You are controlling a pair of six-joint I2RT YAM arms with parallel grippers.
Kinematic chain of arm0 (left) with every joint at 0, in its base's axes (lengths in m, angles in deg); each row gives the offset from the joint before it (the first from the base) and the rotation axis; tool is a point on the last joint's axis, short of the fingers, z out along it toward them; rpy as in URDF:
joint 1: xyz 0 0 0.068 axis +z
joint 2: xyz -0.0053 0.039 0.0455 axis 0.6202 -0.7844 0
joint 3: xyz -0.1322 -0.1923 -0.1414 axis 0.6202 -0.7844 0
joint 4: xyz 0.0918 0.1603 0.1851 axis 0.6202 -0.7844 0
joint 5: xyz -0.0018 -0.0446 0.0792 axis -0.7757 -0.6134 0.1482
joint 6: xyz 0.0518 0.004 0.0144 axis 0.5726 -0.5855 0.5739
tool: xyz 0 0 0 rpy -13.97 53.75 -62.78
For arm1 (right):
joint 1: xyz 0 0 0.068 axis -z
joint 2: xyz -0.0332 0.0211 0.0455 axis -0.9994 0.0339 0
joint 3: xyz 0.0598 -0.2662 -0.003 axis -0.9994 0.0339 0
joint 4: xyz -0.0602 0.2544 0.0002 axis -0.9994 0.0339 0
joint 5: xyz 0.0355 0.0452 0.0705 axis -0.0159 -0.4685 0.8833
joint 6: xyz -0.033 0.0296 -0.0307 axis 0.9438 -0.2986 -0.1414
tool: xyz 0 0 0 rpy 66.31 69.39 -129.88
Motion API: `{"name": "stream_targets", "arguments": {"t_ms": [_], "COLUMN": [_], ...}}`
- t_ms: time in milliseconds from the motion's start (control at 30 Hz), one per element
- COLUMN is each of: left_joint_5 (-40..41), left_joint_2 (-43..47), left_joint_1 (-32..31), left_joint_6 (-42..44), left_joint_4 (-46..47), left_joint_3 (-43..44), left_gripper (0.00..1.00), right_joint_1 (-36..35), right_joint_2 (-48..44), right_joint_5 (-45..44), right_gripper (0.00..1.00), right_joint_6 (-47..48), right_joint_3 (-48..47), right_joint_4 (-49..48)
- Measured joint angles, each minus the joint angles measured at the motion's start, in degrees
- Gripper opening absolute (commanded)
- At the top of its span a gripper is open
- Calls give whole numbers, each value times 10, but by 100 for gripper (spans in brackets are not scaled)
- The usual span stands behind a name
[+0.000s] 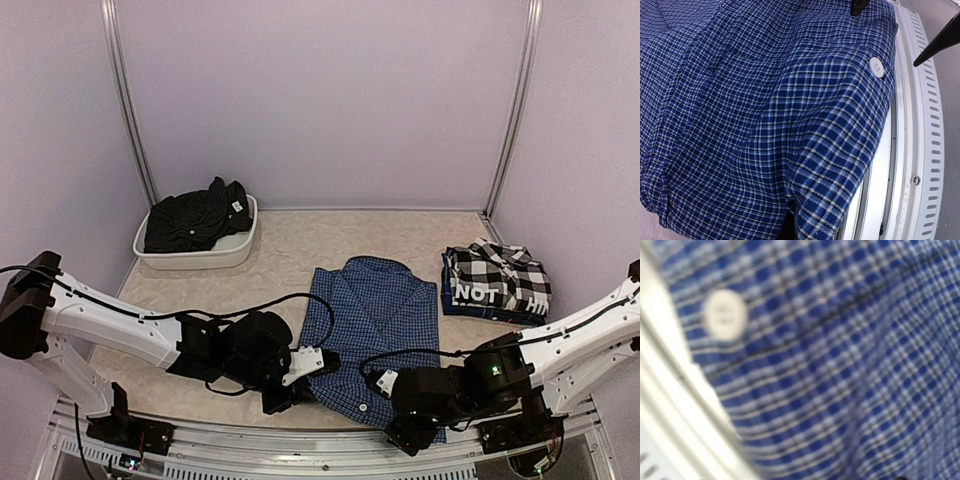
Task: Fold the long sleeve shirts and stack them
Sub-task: Fold the 2/3-rectangle-folded shirt at the center of the board.
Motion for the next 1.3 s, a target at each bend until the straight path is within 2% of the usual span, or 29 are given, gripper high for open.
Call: {"name": "stream_targets", "arguments": {"t_ms": [167,400,600,767,1000,1300], "left_joint_5": [-17,-39,-53,-59,-56,-40], "left_joint_2": [-4,-3,5,7,11,48], "left_joint_1": [3,11,20,23,25,2], "left_joint_6": [-6,-11,-15,-21,-35,-104], "left_joint_4": [-10,-12,-12,-12,-14,-47], "left_joint_3": [2,3,3,3,3,-1], "left_gripper": [0,0,0,0,0,0], "right_joint_1": [-14,-16,-18,-22,-26,-26], "right_joint_2": [45,54,80,87,82,19], "right_joint_5": [-49,-83,-96,-99,-88,-4], "right_gripper": [76,73,65,50,1,0], "right_joint_6": [-31,-51,-55,-52,-36,-23], "right_joint_3": [-12,-12,-12,-12,-15,-17], "right_joint_4": [35,61,66,67,62,51]}}
